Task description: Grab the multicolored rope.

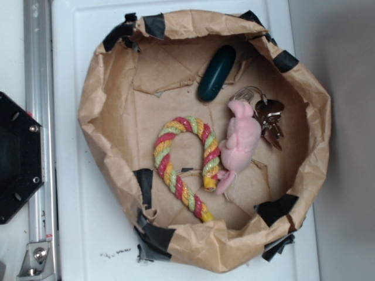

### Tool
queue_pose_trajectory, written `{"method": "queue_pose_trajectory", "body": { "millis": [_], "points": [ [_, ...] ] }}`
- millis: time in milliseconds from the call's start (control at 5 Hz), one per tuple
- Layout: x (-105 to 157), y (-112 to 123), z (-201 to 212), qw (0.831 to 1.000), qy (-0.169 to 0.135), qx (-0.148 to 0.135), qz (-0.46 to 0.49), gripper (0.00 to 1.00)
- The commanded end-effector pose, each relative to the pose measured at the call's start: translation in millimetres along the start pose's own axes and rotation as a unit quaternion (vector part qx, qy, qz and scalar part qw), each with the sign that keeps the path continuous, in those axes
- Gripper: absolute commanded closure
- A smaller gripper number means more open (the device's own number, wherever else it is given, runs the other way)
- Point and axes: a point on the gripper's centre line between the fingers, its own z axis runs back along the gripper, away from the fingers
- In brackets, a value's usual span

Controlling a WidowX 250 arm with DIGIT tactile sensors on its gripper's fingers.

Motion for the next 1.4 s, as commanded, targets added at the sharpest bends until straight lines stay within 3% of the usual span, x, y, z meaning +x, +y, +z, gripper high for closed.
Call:
{"method": "queue_pose_trajectory", "body": {
  "millis": [0, 200, 400, 600, 800, 1200],
  "points": [
    [0.0, 0.0, 0.0, 1.0, 0.0, 0.0, 0.0, 0.0],
    [36.1, -1.9, -23.7, 0.996, 0.023, -0.02, 0.087, 0.0],
    [80.0, 9.9, -66.9, 0.977, 0.036, -0.009, 0.211, 0.0],
    [104.3, 26.2, -85.0, 0.95, 0.074, -0.001, 0.304, 0.0],
    [82.0, 34.6, -131.1, 0.924, 0.161, 0.013, 0.347, 0.0],
    [82.0, 34.6, -131.1, 0.924, 0.161, 0.013, 0.347, 0.0]
  ]
}}
